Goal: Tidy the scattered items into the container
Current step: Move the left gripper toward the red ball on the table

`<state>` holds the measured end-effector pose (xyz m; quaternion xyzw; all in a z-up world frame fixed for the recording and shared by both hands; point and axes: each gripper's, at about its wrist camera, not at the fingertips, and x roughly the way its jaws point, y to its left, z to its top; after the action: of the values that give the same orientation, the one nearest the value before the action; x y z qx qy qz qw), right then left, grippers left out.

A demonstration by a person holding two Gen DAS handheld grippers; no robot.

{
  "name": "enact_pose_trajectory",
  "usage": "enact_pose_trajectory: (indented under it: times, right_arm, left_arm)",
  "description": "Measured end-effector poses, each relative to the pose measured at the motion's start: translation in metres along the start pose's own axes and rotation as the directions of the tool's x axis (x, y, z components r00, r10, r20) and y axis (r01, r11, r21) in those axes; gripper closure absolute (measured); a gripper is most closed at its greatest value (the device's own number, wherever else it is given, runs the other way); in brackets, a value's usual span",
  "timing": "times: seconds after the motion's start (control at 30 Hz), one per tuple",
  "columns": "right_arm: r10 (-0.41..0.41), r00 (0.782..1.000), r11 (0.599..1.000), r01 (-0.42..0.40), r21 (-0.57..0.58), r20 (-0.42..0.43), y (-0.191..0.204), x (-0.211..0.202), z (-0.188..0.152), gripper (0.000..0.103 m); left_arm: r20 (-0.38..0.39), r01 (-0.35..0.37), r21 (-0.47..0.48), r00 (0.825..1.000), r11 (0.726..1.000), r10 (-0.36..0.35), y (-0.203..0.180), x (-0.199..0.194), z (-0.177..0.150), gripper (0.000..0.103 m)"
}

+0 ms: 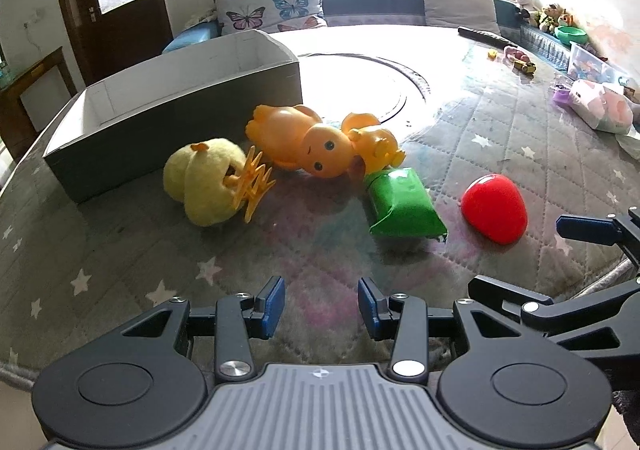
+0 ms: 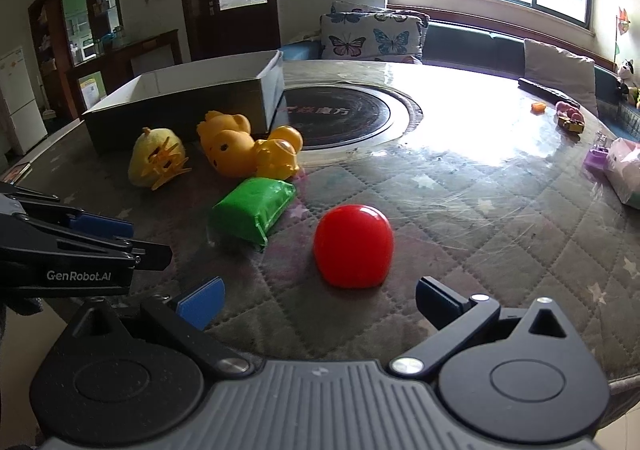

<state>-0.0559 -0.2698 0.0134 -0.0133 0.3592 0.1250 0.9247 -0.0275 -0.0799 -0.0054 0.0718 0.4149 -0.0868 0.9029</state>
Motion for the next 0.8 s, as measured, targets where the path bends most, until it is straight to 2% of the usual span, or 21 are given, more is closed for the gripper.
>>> enact_pose_trajectory:
  times: [0.43,0.8]
  right_arm:
    - [-0.014,1.0,1.0,0.014,0.007,-0.007,-0.008,0.009,0.01,0.001]
    - [-0.022,1.0,0.999,0.022,0.029,-0.021,-0.017,0.019,0.016,0.011]
  left_arm:
    - [0.012,0.045,0.006,0.999,0.999,-0.045,0.001,0.005,0.024,0.06]
    - [0.037,0.115,0.031,0.993,0.993,-0.116,-0.011,0.006,0.049,0.06]
